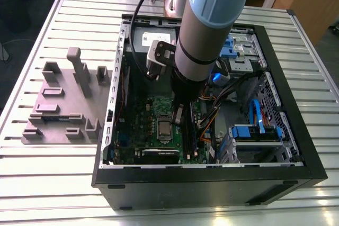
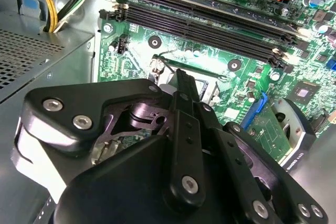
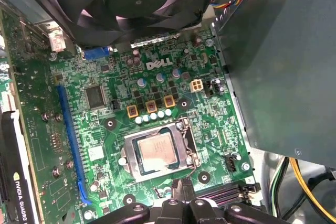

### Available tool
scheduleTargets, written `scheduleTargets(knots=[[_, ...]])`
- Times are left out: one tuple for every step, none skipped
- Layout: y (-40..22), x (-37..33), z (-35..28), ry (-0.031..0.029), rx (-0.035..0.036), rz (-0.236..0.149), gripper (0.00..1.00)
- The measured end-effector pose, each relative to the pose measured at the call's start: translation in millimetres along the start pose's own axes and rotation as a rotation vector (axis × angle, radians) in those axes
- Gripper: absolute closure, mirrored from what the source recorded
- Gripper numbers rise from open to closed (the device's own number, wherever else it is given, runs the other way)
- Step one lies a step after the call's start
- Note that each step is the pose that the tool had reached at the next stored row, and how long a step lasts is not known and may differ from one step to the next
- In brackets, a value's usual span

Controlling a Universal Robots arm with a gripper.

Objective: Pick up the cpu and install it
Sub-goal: 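Install the first cpu locking lever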

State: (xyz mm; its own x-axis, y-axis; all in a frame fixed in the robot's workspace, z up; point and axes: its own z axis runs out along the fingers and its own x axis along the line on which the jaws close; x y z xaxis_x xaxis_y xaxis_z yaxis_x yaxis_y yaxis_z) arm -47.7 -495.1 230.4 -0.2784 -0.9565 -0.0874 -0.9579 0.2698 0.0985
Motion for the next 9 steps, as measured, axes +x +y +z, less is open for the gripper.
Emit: scheduleTargets(knots=[[0.0, 0.0, 0.0, 0.0, 0.0, 0.0, 0.9], [0.0, 0.0, 0.0, 0.0, 0.0, 0.0, 0.9], [0.0, 0.0, 0.0, 0.0, 0.0, 0.0, 0.9], [0.0, 0.1, 0.0, 0.0, 0.0, 0.0, 0.9], [-0.1, 0.2, 0.0, 0.0, 0.0, -0.001, 0.9], [-0.1, 0.4, 0.0, 0.0001, -0.0001, -0.001, 0.9], [-0.2, 0.6, 0.0, 0.0002, -0.0002, -0.002, 0.9], [-0.2, 0.7, -0.1, 0.0002, -0.0002, -0.002, 0.9], [-0.2, 0.6, 0.0, 0.0002, -0.0002, -0.002, 0.9]])
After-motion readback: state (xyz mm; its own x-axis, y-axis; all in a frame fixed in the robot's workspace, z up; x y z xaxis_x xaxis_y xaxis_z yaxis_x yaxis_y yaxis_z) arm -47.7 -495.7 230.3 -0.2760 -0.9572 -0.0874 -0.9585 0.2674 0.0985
